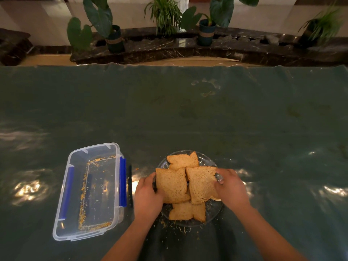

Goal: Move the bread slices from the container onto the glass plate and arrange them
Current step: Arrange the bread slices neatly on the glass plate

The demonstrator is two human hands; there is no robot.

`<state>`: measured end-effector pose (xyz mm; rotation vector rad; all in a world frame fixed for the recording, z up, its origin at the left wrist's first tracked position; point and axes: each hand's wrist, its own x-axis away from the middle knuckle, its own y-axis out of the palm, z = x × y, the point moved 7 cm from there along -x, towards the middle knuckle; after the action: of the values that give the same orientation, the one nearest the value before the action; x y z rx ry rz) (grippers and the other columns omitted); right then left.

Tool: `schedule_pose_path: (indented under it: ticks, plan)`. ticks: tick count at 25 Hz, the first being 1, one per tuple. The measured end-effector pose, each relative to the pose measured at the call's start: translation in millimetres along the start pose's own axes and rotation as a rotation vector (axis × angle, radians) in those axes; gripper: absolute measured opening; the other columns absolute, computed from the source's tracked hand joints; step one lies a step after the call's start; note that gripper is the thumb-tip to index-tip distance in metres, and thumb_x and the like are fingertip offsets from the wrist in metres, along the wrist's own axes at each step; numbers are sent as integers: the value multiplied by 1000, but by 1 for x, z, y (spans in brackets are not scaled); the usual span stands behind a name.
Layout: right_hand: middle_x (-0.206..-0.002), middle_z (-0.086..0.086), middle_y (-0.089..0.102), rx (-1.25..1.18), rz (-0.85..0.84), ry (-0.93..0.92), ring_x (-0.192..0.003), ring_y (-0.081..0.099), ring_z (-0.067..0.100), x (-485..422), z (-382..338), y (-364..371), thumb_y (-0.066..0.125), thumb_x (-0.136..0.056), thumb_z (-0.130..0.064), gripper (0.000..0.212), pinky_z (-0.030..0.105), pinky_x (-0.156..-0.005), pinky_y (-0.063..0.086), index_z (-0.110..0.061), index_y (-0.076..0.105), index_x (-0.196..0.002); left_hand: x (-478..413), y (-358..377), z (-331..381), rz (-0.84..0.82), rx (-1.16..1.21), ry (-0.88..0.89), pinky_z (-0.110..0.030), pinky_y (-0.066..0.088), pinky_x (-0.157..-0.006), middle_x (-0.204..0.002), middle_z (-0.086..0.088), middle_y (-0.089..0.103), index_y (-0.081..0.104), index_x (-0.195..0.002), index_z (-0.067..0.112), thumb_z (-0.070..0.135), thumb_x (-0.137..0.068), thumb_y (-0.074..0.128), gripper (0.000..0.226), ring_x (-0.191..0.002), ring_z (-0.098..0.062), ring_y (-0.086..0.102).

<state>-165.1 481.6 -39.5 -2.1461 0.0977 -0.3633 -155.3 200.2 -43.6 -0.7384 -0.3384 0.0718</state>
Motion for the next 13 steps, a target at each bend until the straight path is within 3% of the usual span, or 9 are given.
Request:
schedule_pose_path:
  ticks: [2,3,6,9,13]
  plan:
    - [-84,3,61,-15,-11,6,-76,60,28,4,2,1,58,-77,-12,14,31,-63,42,-20,64,-87,1,-1,-1,3,36,-2,-29,44,-89,-118,6,58,57,-129,26,21,-87,64,42,-108,-11,53]
    - [-81,3,62,-35,-21,19,-75,60,27,6,4,3,58,-77,-11,13,30,-62,41,-19,63,-86,2,-1,0,-2,53,5,-27,42,-86,-115,9,58,57,-127,27,20,-87,64,41,-106,-9,53]
    - [-89,0,66,-91,-8,40,-79,60,19,10,7,3,62,-80,-9,22,27,-67,39,-14,67,-101,7,-1,1,-6,80,31,-18,39,-74,-107,17,58,58,-123,30,17,-86,65,40,-97,0,52]
    - [-94,5,71,-91,-11,42,-86,65,24,11,9,3,60,-82,-7,26,24,-69,38,-13,66,-107,12,-2,4,-5,101,46,-10,33,-70,-95,30,55,60,-120,34,17,-87,65,37,-89,10,51]
    - [-99,7,72,-113,3,34,-87,66,23,14,9,2,61,-81,-5,26,30,-76,50,-13,67,-105,14,-3,5,-18,105,52,-8,32,-67,-88,36,52,62,-116,33,15,-88,63,33,-84,18,48]
